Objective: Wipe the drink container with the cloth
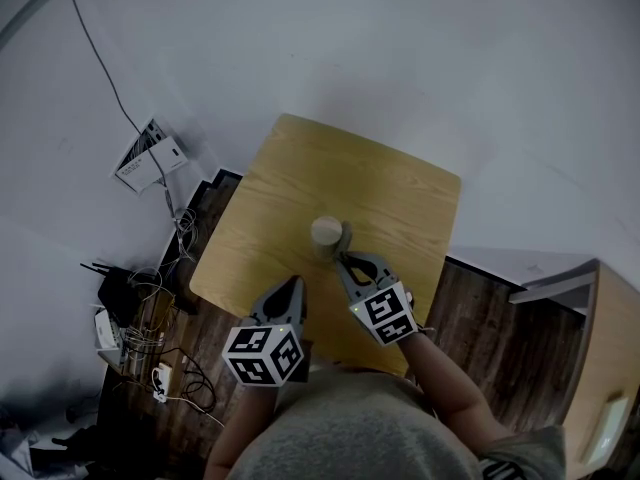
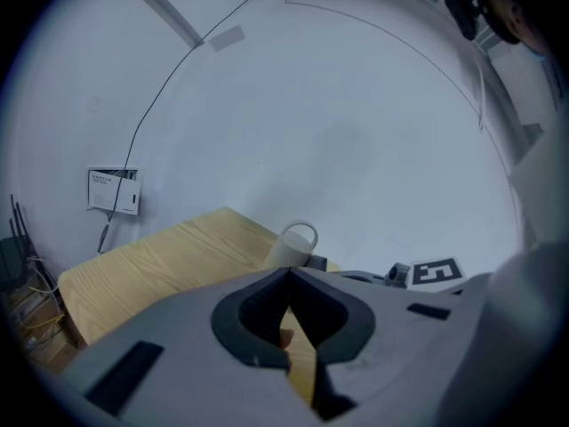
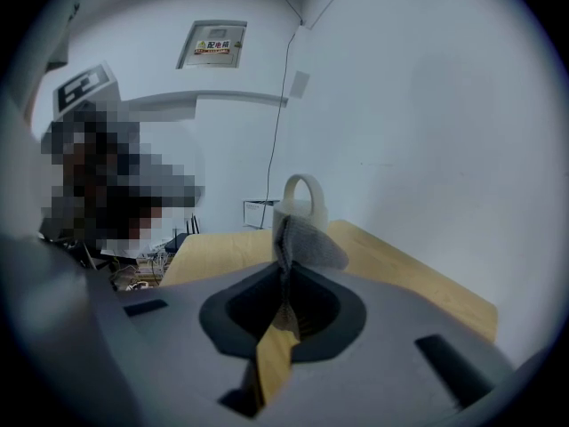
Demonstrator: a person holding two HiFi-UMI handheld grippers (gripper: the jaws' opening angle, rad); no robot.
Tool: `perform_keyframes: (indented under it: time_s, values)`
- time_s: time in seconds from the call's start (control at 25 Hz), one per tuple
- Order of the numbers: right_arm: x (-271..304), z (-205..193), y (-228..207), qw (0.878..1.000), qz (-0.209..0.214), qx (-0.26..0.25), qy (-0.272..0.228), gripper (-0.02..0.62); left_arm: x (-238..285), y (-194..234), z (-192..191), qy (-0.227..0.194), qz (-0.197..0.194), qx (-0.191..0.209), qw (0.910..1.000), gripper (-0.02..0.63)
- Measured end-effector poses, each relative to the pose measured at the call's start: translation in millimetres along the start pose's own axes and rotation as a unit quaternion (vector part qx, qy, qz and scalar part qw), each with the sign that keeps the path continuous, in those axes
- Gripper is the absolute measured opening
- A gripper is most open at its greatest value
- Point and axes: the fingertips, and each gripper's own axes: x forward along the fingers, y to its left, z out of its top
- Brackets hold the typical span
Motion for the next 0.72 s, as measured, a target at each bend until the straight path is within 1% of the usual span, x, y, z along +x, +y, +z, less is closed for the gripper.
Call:
perform_keyframes:
  time_s: [0.6, 0.72]
  values:
    - [32.3, -56.4, 6.7, 0.997, 0.012, 0.011, 0.072, 0.013, 0.9, 10.8, -2.1, 0.011, -0.001, -0.005, 0.9999, 0.003]
    - [36.5, -60.8, 8.3, 0.997, 0.012, 0.015, 0.079, 0.013, 0.1, 12.0, -1.7, 0.012, -0.001, -0.007, 0.9999, 0.003]
